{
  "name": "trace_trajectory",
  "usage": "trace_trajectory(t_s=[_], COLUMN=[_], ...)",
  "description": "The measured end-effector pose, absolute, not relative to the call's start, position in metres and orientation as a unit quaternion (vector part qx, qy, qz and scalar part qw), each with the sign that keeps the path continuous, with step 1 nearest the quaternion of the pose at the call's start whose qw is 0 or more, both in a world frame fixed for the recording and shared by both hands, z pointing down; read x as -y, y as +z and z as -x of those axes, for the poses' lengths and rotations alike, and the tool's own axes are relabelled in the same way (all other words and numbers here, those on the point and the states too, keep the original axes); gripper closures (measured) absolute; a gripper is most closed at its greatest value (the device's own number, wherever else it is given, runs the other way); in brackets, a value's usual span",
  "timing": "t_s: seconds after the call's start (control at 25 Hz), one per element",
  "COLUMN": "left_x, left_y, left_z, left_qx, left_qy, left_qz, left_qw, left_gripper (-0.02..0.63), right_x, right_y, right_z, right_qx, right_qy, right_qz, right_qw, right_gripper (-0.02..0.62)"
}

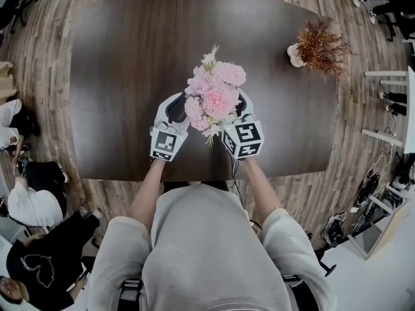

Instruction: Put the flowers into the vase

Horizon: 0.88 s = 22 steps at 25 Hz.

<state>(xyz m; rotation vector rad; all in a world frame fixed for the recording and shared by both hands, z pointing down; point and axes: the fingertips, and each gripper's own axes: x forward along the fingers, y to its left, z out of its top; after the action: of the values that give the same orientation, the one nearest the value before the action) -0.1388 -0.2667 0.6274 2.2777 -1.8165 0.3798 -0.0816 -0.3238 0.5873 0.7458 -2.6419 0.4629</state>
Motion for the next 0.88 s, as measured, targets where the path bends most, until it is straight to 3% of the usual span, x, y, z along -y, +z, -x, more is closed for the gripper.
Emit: trace_trajectory(t_s=[0.12,0.2,0.36,0.44,0.56,0.88], left_x=[0.253,0.249,0.249,0.247,0.242,0.214], left_y=[0.634,0.636,0.625,0.617,0.601,0.543], left_z=[0.144,0.143,0.139,0.135,0.123,0.099], left_qx=[0.626,0.623,0.63,0.633,0.63,0.647], left_qy=[0.129,0.128,0.121,0.119,0.114,0.108], left_qz=[-0.76,-0.761,-0.758,-0.757,-0.76,-0.752], left_qw=[0.117,0.126,0.117,0.111,0.107,0.072], left_gripper=[0.593,0.595,0.595,0.595,0.595,0.595], right_x=[0.323,0.322,0.318,0.318,0.313,0.285], right_y=[0.589,0.59,0.59,0.584,0.574,0.527], right_z=[0.074,0.066,0.048,0.035,0.012,-0.039], right_qx=[0.931,0.928,0.922,0.92,0.916,0.921], right_qy=[0.159,0.158,0.163,0.157,0.159,0.158], right_qz=[-0.275,-0.285,-0.303,-0.32,-0.338,-0.345], right_qw=[0.179,0.18,0.178,0.164,0.148,0.085], right_gripper=[0.288,0.356,0.421,0.505,0.58,0.597])
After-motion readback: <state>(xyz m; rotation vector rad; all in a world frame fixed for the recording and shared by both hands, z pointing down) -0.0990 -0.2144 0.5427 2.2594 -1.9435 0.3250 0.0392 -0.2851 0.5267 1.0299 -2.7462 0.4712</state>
